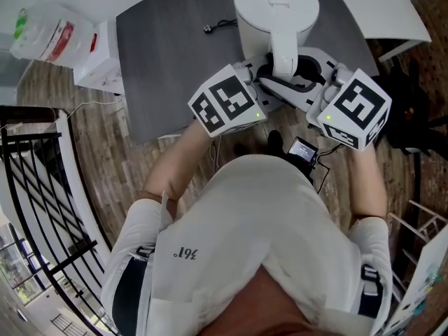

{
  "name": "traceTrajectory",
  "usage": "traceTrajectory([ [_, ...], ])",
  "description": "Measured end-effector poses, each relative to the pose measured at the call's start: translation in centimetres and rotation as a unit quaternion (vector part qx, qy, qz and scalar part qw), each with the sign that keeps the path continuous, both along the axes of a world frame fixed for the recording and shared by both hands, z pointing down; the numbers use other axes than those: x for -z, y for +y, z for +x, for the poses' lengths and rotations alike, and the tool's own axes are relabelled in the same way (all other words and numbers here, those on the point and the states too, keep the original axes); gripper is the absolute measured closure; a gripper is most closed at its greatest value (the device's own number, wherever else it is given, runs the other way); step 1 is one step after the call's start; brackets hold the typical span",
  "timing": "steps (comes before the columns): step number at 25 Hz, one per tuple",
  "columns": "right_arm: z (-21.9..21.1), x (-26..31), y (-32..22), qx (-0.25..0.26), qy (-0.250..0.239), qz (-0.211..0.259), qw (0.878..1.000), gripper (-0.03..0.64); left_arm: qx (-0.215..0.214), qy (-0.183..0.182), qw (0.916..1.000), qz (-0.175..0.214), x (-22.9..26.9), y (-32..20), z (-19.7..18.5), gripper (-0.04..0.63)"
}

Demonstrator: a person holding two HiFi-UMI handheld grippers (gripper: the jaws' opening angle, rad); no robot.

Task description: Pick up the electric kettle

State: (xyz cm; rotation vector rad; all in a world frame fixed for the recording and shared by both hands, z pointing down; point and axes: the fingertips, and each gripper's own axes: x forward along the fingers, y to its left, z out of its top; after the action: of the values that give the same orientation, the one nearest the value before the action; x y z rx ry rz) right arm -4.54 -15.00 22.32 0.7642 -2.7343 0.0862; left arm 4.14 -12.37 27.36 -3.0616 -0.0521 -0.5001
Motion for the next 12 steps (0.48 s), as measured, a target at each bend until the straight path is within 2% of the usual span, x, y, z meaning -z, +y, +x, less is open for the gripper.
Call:
traceTrajectory([
  [12,-3.6,0.5,2.9,-0.027,-0.007,-0.018,0.999,0.463,-0.041,-0.002,0.9990,-0.014,0.6,3.7,-3.8,0.497],
])
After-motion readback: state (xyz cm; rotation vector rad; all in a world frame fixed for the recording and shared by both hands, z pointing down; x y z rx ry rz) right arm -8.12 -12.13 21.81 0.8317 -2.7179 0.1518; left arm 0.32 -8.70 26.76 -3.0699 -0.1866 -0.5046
